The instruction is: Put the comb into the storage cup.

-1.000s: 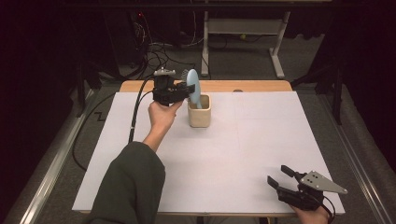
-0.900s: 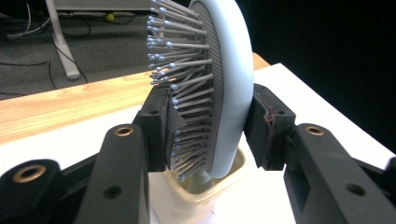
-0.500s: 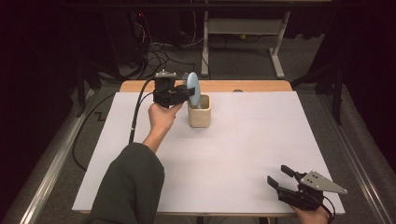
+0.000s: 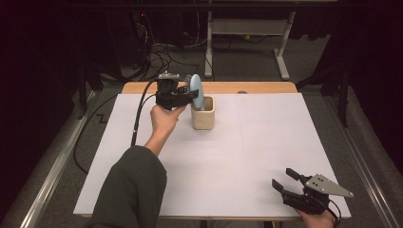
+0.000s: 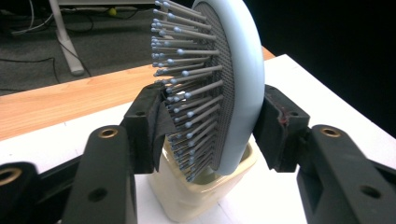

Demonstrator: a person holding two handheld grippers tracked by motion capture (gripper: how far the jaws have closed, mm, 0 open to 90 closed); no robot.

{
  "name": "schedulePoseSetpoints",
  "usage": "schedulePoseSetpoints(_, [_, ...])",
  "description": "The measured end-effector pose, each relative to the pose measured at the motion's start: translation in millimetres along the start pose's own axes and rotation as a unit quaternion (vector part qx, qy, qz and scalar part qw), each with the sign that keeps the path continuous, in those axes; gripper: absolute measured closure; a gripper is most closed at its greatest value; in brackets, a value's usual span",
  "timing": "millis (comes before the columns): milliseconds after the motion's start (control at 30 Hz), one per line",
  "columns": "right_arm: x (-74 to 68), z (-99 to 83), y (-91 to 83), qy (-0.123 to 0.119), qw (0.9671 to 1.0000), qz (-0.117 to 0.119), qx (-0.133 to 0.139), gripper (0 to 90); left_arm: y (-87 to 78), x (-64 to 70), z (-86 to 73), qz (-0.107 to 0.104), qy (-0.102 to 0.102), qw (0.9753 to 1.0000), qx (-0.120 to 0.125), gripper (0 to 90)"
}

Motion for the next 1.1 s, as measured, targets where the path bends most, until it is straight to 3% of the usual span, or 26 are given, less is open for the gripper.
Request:
schedulePoseSetpoints(400, [-0.1, 0.0, 0.1, 0.001, 1.0000, 0.001, -0.001, 31.8, -3.2, -4.7, -2.8, 0.007, -0.001, 0.9999, -0.011, 34.0])
schedulePoseSetpoints(1100, [0.0, 0.2, 0.0, 0.000, 1.0000, 0.001, 0.000, 31.7, -18.3, -5.7, -7.4, 0.003, 0.012, 0.9999, -0.003, 32.3])
Point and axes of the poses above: each handheld gripper's, and its own axes: y roughly forward along the jaws, z roughly out of its top, x roughly to its right, the point moved 8 cm from there along y, roughly forward along the jaws, and after that the axes turned 2 degrees about z, right-handed, at the moved point
